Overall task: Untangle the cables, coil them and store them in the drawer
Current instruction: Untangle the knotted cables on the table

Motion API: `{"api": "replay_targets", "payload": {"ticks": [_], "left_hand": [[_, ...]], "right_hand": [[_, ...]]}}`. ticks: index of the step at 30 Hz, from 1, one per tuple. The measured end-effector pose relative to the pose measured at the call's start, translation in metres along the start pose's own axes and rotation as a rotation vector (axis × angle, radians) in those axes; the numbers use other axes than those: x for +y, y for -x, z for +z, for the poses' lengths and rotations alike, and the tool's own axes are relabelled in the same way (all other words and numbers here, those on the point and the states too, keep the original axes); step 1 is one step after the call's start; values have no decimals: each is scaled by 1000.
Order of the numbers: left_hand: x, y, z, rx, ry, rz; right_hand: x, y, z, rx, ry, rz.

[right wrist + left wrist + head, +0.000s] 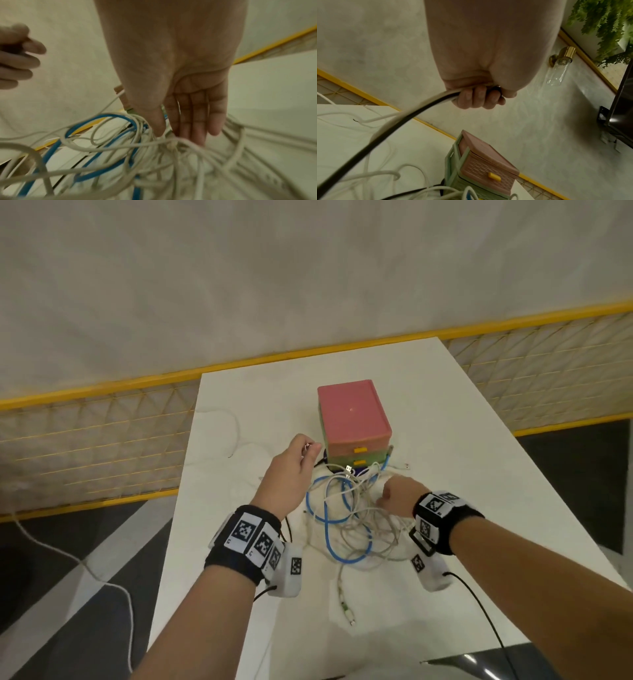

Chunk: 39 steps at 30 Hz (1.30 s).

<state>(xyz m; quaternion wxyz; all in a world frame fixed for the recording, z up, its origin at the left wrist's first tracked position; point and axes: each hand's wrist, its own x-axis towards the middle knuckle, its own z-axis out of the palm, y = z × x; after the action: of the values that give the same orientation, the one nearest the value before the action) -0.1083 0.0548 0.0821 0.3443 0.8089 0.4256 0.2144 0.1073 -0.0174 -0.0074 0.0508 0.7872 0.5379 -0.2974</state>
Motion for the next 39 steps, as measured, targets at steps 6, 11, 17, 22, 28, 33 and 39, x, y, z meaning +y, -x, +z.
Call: {"api": "replay_targets", "payload": {"ticks": [6,11,17,22,28,33,39], "left_hand": [[5,4,5,11,17,-8],[6,8,0,87,195,-40],[33,2,-7,90,289,11],[60,0,0,24,478,32],[61,-1,-1,-99,629,50],[65,-5,-7,-2,627,77],[77,-15,-35,178,1052,-8]], "right_hand": [[2,0,17,183,-267,56],[-3,29,1,463,-829,-132],[-31,71,-35,529,-1099,-557],[-61,94,-54,562,-1200,-683],[-70,97,-56,558,-1184,-709],[-70,93,-54,375,-1103,-753],[-53,84,-40,228,-822,-688]]}}
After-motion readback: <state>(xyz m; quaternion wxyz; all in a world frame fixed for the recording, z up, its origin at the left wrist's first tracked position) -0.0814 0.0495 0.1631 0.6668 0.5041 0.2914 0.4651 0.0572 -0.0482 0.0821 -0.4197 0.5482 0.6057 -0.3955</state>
